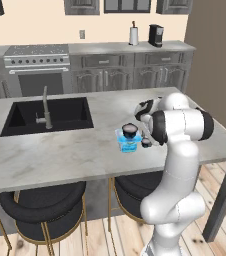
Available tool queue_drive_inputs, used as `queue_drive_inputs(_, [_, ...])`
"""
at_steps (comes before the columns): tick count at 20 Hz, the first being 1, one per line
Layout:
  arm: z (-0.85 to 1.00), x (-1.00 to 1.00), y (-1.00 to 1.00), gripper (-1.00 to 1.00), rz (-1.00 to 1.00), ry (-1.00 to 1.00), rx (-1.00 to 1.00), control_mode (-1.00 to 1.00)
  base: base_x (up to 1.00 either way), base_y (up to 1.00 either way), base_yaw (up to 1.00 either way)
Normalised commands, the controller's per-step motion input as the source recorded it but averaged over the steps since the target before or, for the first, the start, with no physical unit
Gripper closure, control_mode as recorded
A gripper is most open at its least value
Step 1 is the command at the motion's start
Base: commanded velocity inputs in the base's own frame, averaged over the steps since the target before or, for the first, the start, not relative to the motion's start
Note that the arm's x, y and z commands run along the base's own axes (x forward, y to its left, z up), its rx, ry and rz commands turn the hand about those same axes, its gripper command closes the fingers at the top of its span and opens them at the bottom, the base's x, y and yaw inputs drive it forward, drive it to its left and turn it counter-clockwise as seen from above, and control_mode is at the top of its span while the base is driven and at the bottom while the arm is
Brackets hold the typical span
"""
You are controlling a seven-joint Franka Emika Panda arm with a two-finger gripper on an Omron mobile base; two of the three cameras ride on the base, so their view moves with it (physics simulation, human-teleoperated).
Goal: Stack the yogurt containers by placing the smaller containers on top of the larger containers.
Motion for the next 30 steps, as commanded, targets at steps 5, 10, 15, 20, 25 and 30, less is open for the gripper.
queue_drive_inputs(5, [-0.10,0.11,0.00,-1.00,0.00,0.00,0.00,-1.00,0.00,0.00,0.00])
queue_drive_inputs(10, [-0.09,0.11,0.00,-1.00,0.00,0.00,0.00,-1.00,0.00,0.00,0.00])
queue_drive_inputs(15, [-0.08,0.11,0.00,-1.00,0.00,0.00,0.00,-1.00,0.00,0.00,0.00])
queue_drive_inputs(20, [-0.06,0.08,0.00,-1.00,0.00,0.00,0.00,-1.00,0.00,0.00,0.00])
queue_drive_inputs(25, [-0.04,0.02,-0.02,-1.00,0.00,0.00,0.00,-1.00,0.00,0.00,0.00])
queue_drive_inputs(30, [-0.02,0.04,0.00,-1.00,0.00,0.00,0.00,-1.00,0.00,0.00,0.00])
